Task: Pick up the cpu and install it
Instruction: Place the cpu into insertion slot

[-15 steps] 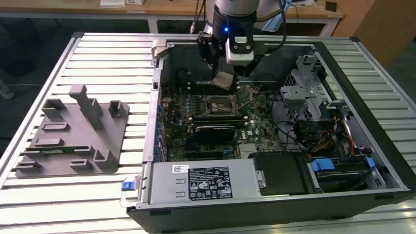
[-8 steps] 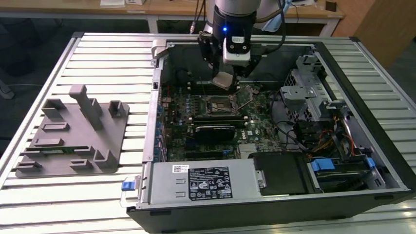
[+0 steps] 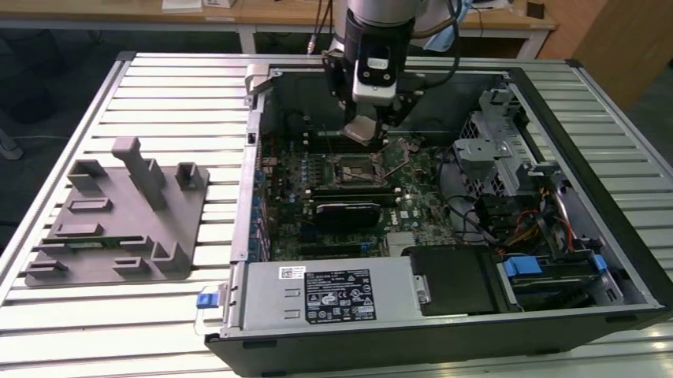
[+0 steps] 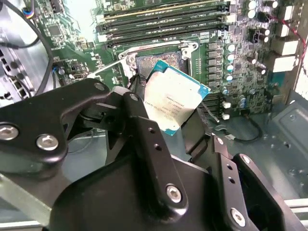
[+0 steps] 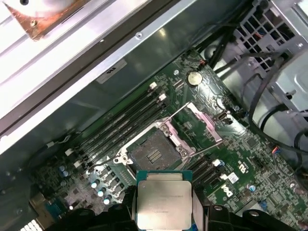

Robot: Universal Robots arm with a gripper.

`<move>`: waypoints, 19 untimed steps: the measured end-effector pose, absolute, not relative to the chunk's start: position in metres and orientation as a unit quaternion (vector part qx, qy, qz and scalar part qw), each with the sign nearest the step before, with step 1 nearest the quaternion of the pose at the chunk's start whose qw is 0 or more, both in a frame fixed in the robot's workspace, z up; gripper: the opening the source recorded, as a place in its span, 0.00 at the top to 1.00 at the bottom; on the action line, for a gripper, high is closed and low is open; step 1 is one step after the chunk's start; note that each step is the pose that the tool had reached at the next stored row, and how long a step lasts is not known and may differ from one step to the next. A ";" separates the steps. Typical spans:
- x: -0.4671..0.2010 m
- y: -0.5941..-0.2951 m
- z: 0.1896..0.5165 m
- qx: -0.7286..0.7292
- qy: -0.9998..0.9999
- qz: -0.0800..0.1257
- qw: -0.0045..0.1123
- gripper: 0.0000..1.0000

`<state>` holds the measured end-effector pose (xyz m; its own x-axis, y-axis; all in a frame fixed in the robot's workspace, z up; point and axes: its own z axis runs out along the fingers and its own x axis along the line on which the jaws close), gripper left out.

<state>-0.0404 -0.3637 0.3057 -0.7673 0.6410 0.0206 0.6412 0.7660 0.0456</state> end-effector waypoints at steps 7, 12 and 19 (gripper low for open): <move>-0.040 -0.364 0.306 -0.379 -0.925 -0.025 0.001 0.46; -0.040 -0.364 0.305 -0.416 -0.909 -0.025 0.000 0.46; -0.040 -0.364 0.305 -0.472 -0.881 -0.025 -0.002 0.46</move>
